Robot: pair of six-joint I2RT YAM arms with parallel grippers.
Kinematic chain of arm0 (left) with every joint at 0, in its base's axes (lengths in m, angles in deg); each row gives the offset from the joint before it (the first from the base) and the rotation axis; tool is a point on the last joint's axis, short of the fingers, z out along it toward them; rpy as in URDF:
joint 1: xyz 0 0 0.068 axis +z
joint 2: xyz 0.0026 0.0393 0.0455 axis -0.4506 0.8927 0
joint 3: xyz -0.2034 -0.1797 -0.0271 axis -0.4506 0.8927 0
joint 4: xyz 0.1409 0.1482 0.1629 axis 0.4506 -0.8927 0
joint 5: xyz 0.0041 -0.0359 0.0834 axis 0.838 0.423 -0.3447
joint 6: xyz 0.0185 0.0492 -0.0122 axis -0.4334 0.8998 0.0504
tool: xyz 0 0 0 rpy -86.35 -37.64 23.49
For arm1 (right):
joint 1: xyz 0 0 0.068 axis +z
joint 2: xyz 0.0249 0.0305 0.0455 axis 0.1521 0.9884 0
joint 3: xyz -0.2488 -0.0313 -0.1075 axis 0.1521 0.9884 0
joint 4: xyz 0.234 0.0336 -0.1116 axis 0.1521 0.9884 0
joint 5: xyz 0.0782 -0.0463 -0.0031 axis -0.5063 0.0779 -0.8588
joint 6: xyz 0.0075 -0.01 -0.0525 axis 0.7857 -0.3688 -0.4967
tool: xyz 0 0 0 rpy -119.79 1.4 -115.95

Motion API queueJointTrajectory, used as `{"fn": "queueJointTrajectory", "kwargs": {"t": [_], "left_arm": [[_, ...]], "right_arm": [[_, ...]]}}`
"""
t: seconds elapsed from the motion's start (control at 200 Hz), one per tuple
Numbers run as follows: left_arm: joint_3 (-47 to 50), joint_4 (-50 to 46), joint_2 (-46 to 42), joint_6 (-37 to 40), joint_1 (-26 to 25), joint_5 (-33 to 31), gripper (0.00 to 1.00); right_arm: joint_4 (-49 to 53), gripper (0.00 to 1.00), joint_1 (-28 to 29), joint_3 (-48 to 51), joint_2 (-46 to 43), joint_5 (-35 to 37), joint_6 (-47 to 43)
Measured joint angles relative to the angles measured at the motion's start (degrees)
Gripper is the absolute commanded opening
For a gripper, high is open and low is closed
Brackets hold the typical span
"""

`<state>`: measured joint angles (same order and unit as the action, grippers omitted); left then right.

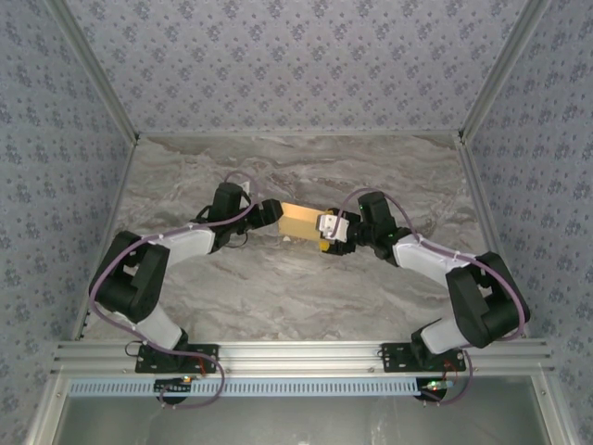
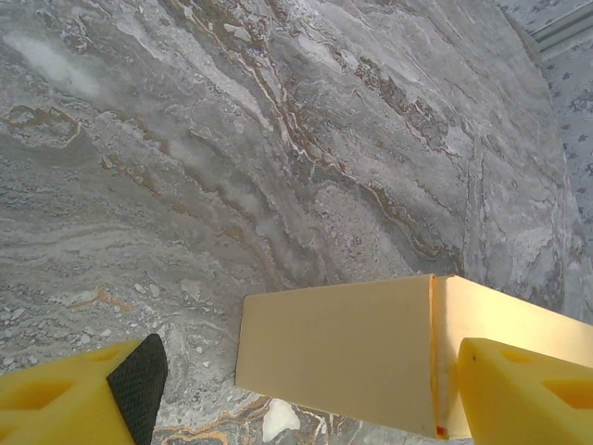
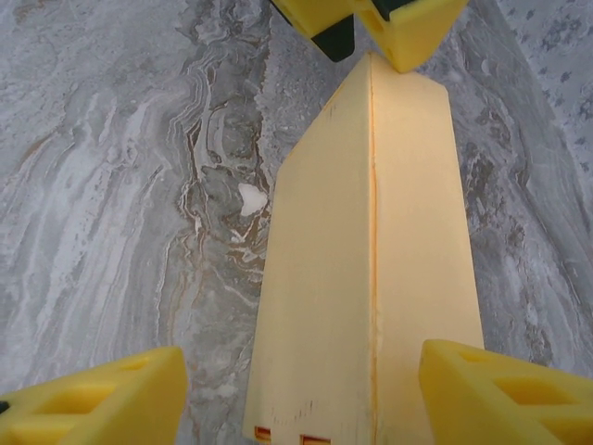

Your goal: Fold the paper box

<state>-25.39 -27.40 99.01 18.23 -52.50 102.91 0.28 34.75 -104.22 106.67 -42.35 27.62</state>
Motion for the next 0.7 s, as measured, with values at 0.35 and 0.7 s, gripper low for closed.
{"fn": "queueJointTrajectory", "kwargs": {"t": [0.35, 0.7], "left_arm": [[0.3, 0.6, 0.0, 0.1, 0.0, -0.2, 0.81], [0.6, 0.7, -0.1, 0.1, 0.0, -0.5, 0.93]], "right_arm": [[8.2, 0.84, 0.5, -13.9, 5.7, 1.4, 4.1], [18.5, 0.70, 2.4, -23.2, 19.3, 6.4, 3.7]]}}
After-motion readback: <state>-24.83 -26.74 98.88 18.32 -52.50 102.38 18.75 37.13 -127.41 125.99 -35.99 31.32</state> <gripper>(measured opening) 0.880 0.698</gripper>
